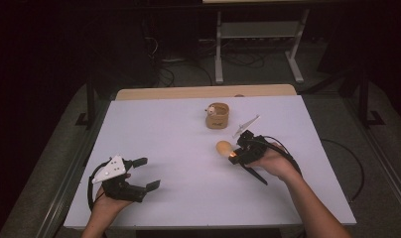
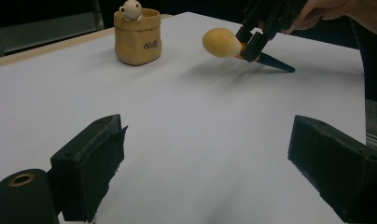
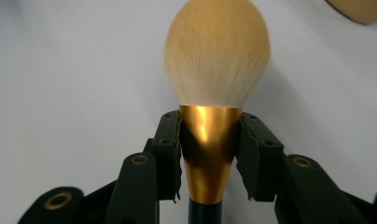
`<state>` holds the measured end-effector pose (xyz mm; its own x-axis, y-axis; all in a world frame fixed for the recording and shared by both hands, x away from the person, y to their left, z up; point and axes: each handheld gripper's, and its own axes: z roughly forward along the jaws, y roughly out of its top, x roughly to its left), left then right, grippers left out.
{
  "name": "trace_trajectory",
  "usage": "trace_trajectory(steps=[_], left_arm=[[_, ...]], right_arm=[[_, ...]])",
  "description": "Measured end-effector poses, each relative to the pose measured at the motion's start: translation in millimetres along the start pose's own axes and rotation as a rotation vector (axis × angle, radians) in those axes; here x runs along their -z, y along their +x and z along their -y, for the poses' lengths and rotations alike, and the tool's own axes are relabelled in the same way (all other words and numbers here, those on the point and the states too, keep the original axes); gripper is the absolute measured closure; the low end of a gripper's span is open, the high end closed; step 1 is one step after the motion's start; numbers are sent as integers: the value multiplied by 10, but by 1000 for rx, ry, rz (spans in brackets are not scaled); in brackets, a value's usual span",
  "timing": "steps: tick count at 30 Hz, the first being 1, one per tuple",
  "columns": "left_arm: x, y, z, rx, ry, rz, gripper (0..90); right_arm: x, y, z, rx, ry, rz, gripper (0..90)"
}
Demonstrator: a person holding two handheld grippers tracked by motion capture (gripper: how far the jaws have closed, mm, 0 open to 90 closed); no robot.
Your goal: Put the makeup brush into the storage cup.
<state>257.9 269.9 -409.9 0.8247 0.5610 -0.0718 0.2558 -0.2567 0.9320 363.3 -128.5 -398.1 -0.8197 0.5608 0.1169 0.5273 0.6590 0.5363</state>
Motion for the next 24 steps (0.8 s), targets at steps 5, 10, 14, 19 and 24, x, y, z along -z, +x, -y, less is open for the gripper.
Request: trace_trajectory(steps=[5, 10, 14, 19, 24], left_arm=[[8, 7, 3, -3, 7, -3, 102], [8, 9, 4, -1, 6, -4, 101], [7, 8, 9, -1, 5, -4, 101], [6, 9, 6, -1, 8, -1, 101], [7, 9, 5, 8, -5, -1, 101]], right_arm=[[30, -12, 5, -13, -18, -7, 617], [89, -19, 0, -20, -63, -17, 617], [110, -29, 2, -24, -83, -18, 617], [154, -38, 10, -37, -110, -16, 617], [182, -41, 13, -48, -130, -14, 617]])
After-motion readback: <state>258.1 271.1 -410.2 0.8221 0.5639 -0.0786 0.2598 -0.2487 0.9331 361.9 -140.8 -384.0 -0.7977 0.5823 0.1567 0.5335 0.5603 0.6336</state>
